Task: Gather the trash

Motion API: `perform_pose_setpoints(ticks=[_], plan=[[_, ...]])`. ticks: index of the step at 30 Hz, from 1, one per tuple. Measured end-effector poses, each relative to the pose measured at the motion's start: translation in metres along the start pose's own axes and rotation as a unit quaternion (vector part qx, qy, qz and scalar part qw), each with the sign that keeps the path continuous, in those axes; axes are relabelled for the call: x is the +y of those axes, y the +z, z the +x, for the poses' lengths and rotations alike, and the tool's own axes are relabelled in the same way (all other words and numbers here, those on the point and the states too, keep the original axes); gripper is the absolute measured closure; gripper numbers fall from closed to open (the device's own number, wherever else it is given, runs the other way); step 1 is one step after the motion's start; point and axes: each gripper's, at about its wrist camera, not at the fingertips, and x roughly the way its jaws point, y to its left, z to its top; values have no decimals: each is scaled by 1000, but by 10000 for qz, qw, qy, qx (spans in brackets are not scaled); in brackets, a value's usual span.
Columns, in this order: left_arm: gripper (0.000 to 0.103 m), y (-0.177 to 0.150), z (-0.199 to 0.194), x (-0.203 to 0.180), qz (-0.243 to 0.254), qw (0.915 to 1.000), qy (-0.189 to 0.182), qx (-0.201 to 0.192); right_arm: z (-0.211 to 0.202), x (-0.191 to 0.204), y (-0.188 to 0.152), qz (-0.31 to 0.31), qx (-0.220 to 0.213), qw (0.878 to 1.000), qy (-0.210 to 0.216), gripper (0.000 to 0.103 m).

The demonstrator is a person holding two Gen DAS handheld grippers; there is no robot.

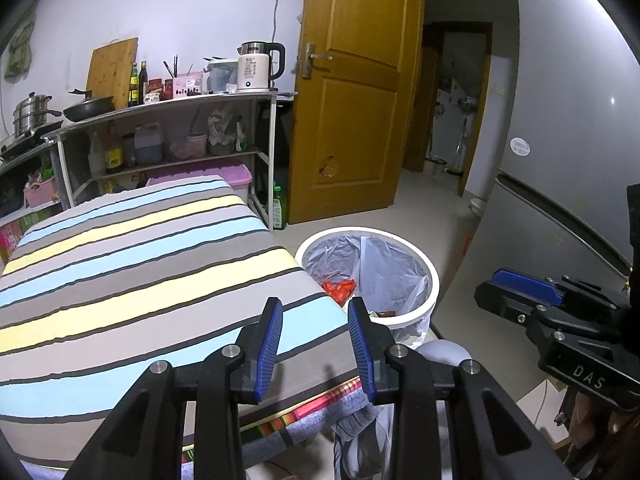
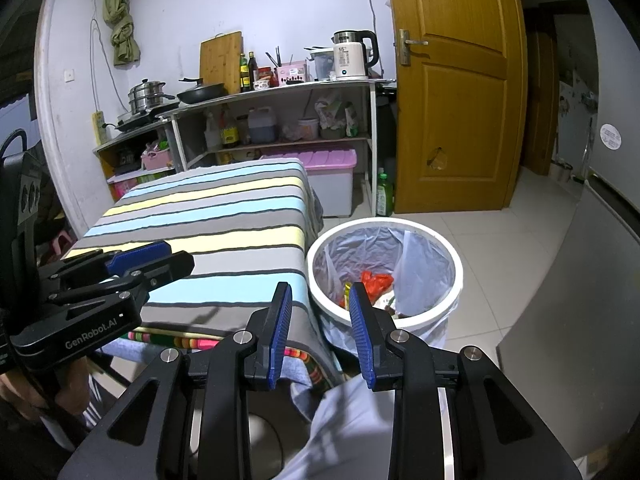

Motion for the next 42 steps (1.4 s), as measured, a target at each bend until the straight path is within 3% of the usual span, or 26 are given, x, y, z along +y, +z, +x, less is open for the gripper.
perform_pose_setpoints(ticks=[42], plan=[[70,1,6,-1,81,9999,18,95,12,-2,-1,36,88,10000,-14,72]])
